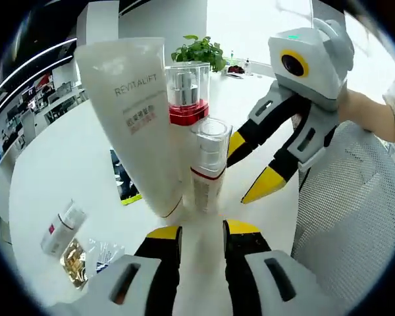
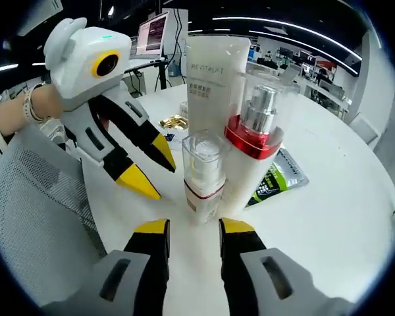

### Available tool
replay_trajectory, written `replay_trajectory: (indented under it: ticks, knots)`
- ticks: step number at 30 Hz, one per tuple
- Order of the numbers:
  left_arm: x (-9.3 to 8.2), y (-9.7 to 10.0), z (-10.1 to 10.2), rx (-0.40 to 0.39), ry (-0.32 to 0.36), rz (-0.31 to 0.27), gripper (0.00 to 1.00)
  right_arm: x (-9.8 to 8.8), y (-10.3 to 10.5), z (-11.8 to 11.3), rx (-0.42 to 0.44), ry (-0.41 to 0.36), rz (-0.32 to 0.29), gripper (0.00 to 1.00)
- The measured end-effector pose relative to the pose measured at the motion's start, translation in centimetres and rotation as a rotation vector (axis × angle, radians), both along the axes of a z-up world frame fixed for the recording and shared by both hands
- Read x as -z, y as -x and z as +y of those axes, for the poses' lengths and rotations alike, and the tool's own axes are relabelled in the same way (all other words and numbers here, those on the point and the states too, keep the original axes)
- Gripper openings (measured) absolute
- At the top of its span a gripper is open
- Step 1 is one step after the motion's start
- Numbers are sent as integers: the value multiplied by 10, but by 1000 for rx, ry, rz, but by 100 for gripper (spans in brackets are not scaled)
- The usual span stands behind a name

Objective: Arrange the skincare products in the storage area until every visible bottle or jar stands upright without overlapping.

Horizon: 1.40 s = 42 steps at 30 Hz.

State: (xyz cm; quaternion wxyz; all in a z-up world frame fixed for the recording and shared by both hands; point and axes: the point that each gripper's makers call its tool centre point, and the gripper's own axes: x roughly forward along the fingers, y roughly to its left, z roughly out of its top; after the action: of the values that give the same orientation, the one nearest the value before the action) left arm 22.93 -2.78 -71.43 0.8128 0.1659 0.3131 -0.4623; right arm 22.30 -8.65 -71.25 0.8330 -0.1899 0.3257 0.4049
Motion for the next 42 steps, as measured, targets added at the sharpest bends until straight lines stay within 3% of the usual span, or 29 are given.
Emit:
replay_trajectory:
  ticks: [9,13,19,21,26,30,42]
  knots:
    - [-23,12,23,-67,43,-24,43,-20,9,-11,31,17,-43,59]
    - [-24,23,34,-63,17,12,54,-35,10,-13,53,12,-79,69]
    - [-35,31,39,-34,-26,-56,74,-47,8,-14,67,17,-106,85]
    - [-39,35,41,-42,-39,-47,82,-51,9,-15,63,22,-115,89]
    - [-48,38,50,-56,-44,-67,89,-63,11,-16,85,12,-127,97]
    - [-48,38,58,-34,-87,-89,99,-68,11,-18,85,30,-148,99]
    - [-48,35,73,-59,-121,-92,99,-73,17,-14,59,44,-164,100]
